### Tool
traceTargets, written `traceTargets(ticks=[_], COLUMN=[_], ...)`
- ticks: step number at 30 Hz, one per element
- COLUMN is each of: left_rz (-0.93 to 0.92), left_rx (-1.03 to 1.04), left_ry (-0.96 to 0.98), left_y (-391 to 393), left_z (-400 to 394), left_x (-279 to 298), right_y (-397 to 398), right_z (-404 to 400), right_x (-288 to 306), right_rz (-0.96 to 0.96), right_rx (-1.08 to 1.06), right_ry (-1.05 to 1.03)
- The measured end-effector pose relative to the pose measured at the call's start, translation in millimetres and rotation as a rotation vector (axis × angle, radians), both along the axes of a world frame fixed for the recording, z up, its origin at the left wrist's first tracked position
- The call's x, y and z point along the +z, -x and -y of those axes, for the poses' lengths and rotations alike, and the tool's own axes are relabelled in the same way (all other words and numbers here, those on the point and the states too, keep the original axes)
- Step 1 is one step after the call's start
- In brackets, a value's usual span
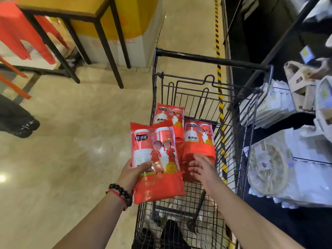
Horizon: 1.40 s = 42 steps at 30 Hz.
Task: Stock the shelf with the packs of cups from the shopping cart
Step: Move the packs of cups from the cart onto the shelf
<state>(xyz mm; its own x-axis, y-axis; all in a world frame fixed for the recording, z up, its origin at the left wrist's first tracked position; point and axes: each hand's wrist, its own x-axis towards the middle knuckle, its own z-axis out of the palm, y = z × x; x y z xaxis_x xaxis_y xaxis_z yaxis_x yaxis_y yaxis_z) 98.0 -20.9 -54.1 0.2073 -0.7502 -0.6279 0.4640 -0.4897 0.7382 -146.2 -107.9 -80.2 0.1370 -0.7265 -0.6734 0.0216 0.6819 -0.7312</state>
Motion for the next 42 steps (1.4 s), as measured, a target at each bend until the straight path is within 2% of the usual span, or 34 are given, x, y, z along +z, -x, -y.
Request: traceTargets(ticks=[6, 12, 18, 31, 35, 42], left_rz=[0.036, 0.051, 0.058, 0.132, 0.18, 0.286], left_rx=[0.061, 0.085, 0.128, 0.119, 0.096, 0.018], left_ry=[-0.026, -0.039, -0.033, -0.068, -0.079, -0.079], left_y=[-38, -59, -72, -73, -69, -56], left_z=[-16, -19, -14, -15, -12, -6], left_x=[-7, -12, -20, -20, -14, 8], right_y=[-53, -85, -108, -94, -84, -1], right_z=[88, 145, 169, 167, 142, 64], right_x=[3, -19, -42, -42, -29, 8], right_rz=[-0.158, -0.379, -0.245, -0.081, 0.009, -0.017], right_rx=[-0.028, 0.081, 0.169, 0.156, 0.087, -0.128], right_ry=[0.059, 0.016, -0.267, -0.396, -0.332, -0.032])
